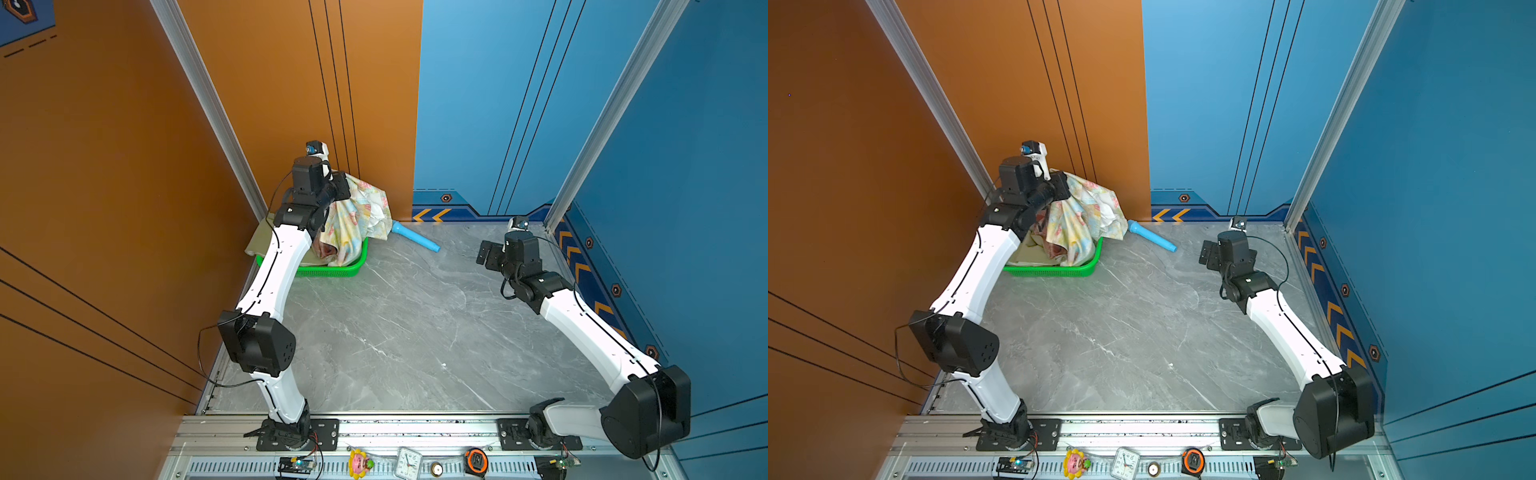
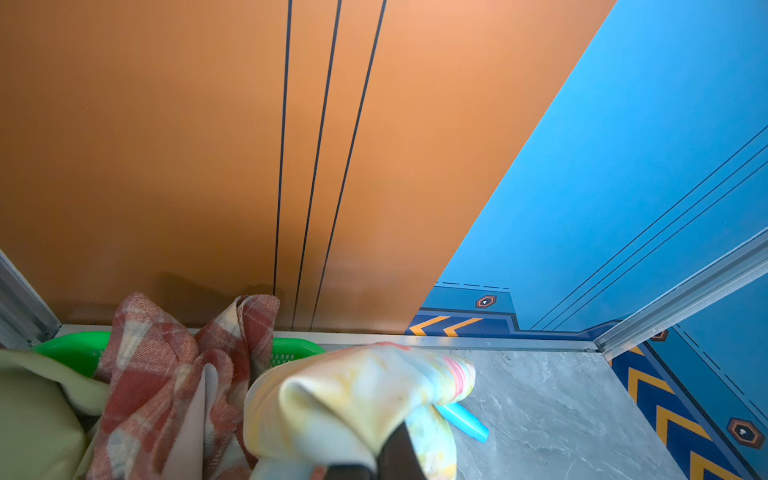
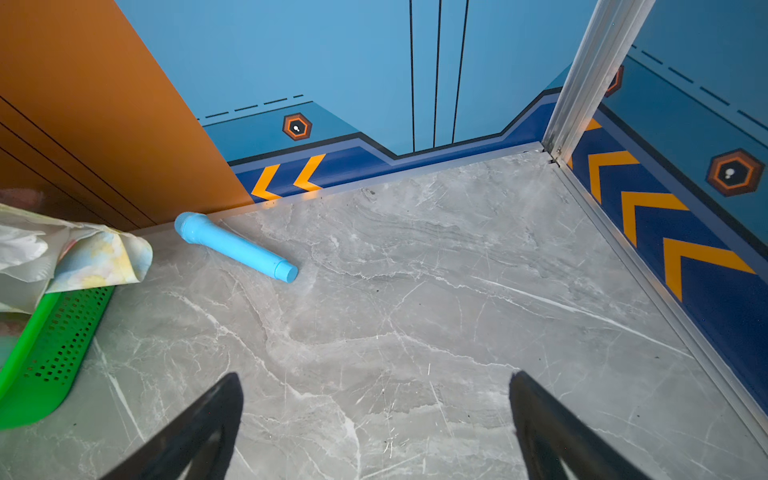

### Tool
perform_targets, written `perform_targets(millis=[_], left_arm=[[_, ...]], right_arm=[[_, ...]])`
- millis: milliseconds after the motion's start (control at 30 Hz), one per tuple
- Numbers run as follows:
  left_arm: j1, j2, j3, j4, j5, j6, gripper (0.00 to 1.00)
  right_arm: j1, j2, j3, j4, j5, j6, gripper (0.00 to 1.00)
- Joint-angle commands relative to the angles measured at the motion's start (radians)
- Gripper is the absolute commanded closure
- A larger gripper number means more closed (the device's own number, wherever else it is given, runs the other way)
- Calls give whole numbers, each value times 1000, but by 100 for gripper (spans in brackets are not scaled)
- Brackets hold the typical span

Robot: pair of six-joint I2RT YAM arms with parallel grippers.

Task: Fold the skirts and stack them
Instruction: 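Lift the floral skirt out with the left gripper and lay it on the table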

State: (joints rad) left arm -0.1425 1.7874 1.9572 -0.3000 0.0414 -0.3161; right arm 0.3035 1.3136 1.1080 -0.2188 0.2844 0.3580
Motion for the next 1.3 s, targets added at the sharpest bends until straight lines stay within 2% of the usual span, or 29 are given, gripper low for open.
perform_targets(millis=[0,233,567,767,1033,1267], left_arm=[[34,-48,12,98,60,-55,100],[53,-57,82,172,138,-147,100],[-27,-81,185,213,236,-182,100],[-168,-87,226,200,317,-139,100],[-433,-32,250,164,413,-101,100],[-587,74,238,162,464,-147,100]], right_arm=[[1,-22,3,-25,-17,36,0],[-33,-34,-9,-26,-47,73,0],[-161,-82,-44,-32,-126,168,0],[-292,-161,-68,-74,-119,229,0],[-519,-310,-101,-151,-143,299,2],[-604,-363,-97,-231,-147,306,2]])
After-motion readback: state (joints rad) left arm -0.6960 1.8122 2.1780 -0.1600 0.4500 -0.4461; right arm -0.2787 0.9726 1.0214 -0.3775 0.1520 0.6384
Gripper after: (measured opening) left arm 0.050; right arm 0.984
